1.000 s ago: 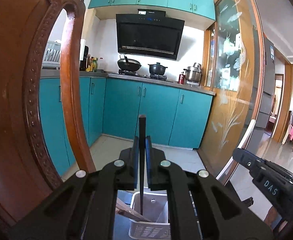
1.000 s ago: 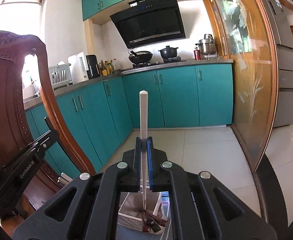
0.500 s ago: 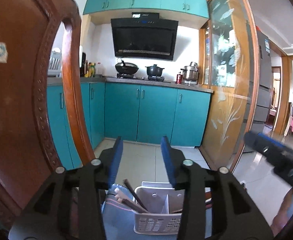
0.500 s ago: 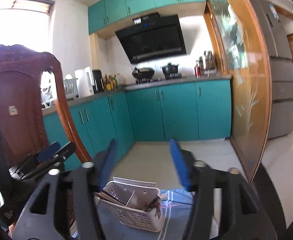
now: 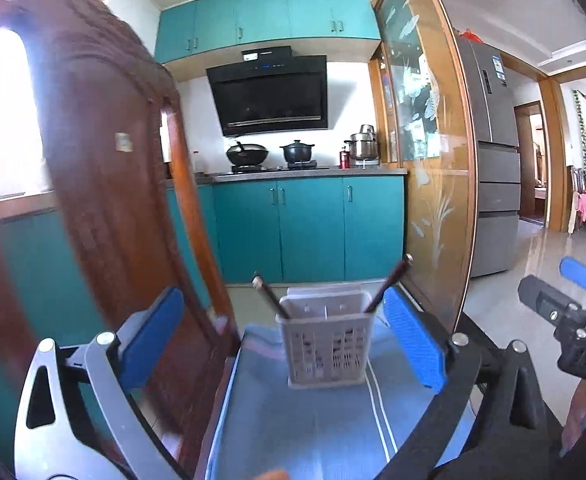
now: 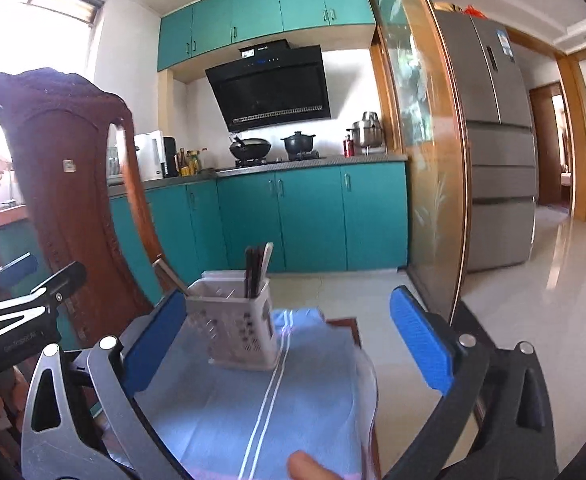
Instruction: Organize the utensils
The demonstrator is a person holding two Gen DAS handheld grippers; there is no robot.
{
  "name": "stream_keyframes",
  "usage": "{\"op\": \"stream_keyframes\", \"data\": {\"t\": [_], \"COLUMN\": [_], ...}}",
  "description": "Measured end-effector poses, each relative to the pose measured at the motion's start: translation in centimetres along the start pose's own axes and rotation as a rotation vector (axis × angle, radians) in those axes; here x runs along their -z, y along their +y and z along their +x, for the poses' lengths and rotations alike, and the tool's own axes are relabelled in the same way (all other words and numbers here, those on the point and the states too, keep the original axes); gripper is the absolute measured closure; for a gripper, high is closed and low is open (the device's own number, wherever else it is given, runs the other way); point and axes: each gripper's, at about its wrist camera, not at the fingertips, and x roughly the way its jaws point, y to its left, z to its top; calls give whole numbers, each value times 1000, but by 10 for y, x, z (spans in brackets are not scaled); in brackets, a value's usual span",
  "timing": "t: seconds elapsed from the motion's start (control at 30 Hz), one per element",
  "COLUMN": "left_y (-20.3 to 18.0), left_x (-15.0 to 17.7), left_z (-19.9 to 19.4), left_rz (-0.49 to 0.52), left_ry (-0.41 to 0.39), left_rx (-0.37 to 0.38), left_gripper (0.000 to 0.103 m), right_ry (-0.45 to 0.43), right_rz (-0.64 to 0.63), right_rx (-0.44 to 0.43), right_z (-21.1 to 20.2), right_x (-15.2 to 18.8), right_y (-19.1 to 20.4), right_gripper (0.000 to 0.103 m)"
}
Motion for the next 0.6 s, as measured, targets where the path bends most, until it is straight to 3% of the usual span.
{"op": "stream_keyframes", "data": {"t": [0.27,0.6], "left_y": [-4,4], "left_x": [9,4], "left_z": [-64,-108], "left_rz": [-6,-36], "left_ry": [35,16], "left_rx": [2,-5], "left_gripper": [3,3], "right_ry": [-50,-92], "right_rz": [-121,-126], "right_rx": [64,56], "right_z": [-58,-91], "right_x": [0,-1], "right_y": [28,37], "right_gripper": [3,3]}}
